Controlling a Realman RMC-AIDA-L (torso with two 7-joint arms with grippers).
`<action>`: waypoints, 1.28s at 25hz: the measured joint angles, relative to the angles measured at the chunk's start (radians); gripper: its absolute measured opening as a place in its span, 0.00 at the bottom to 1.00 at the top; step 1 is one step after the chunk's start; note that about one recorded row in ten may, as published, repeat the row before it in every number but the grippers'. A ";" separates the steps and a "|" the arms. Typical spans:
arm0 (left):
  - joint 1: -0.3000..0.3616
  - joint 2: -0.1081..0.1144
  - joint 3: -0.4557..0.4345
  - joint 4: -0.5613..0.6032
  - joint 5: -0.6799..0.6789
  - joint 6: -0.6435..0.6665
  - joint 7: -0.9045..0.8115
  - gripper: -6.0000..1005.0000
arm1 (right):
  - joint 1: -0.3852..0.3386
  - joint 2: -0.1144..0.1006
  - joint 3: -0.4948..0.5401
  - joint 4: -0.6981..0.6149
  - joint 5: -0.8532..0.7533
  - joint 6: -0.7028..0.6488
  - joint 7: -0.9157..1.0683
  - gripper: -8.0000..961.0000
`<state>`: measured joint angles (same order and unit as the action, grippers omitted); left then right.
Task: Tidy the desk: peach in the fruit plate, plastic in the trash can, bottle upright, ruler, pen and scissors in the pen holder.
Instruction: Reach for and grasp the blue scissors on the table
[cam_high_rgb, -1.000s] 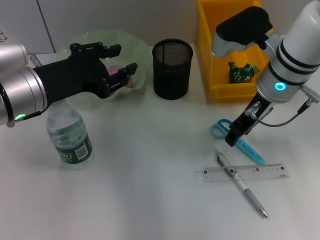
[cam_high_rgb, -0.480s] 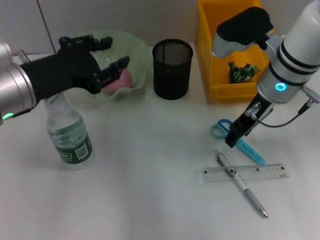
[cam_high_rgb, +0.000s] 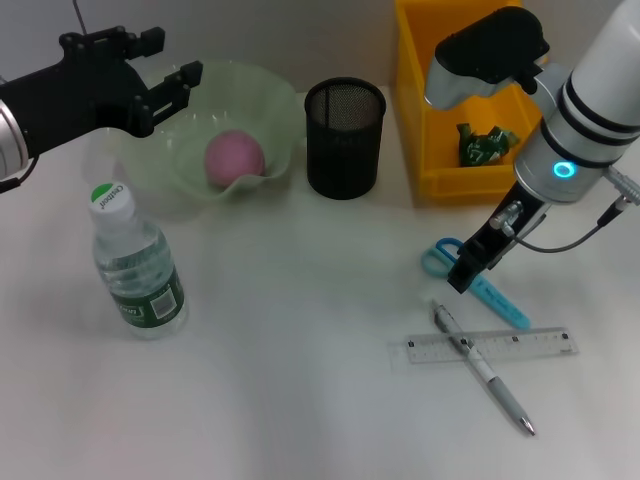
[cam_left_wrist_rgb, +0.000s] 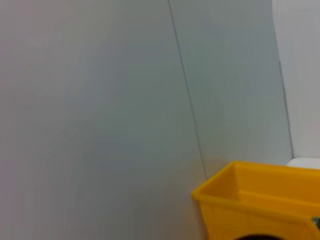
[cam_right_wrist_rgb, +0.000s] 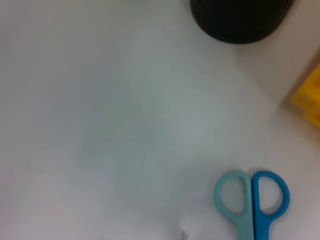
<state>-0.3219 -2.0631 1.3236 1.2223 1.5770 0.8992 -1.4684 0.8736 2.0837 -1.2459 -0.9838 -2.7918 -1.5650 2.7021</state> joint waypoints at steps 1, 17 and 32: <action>-0.019 0.002 -0.011 -0.030 0.007 0.000 0.000 0.50 | 0.000 0.000 0.000 0.000 0.000 0.000 0.000 0.53; -0.106 0.001 -0.105 -0.204 0.053 0.011 0.029 0.50 | -0.006 0.002 -0.003 -0.039 0.018 -0.042 0.011 0.53; -0.102 -0.004 -0.116 -0.204 0.046 0.023 0.052 0.50 | -0.033 -0.003 -0.040 -0.104 -0.030 -0.095 0.074 0.53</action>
<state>-0.4240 -2.0667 1.2071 1.0183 1.6228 0.9220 -1.4166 0.8403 2.0811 -1.2856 -1.0879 -2.8217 -1.6598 2.7763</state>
